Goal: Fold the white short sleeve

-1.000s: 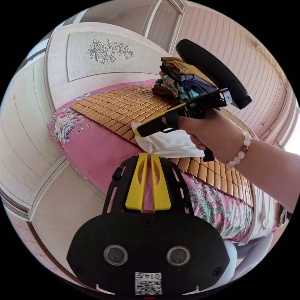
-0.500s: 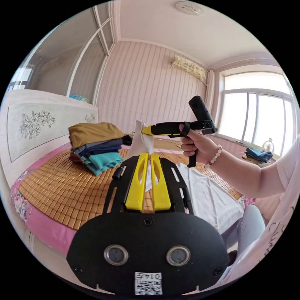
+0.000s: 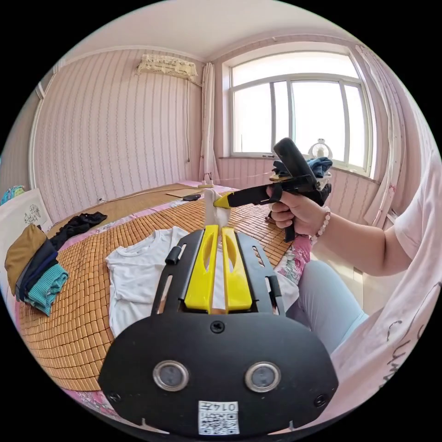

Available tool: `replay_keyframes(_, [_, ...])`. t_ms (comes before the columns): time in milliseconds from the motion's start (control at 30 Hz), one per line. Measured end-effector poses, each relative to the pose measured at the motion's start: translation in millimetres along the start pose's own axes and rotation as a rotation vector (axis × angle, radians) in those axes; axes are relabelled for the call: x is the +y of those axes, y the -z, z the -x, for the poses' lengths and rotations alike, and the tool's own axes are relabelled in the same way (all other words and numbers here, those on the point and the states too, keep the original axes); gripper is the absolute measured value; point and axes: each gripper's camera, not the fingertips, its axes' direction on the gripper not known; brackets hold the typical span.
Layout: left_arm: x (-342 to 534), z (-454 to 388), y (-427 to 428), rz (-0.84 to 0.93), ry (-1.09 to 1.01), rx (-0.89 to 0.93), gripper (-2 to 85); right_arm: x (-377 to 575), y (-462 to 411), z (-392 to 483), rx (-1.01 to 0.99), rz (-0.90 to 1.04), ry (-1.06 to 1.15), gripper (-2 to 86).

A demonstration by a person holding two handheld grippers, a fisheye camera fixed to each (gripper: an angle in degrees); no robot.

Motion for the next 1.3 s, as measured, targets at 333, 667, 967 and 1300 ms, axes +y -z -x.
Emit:
replay_keyframes(333, [35.4,-50.6,-68.9,0.244,-0.05,0.177,2.3,149.8,22.8,-70.1,0.027,0.183,-0.312,1.6])
replay_keyframes(667, [63.1,112.8,-69.5,0.383,0.1,-0.304,3.6,84.9,11.7,-89.4,0.121,0.203,-0.163,4.9])
replay_keyframes(967, [55.3,194.3,-156.5,0.516,0.067,-0.363,6.1,-94.2,-213.0,-90.0,0.028,0.353,0.182,6.9])
replay_keyframes(1300, [65.4,235.9,-165.5,0.511,0.118,-0.285,-0.3,-165.8,-354.8,-136.0,0.048,0.498,0.034,1.9])
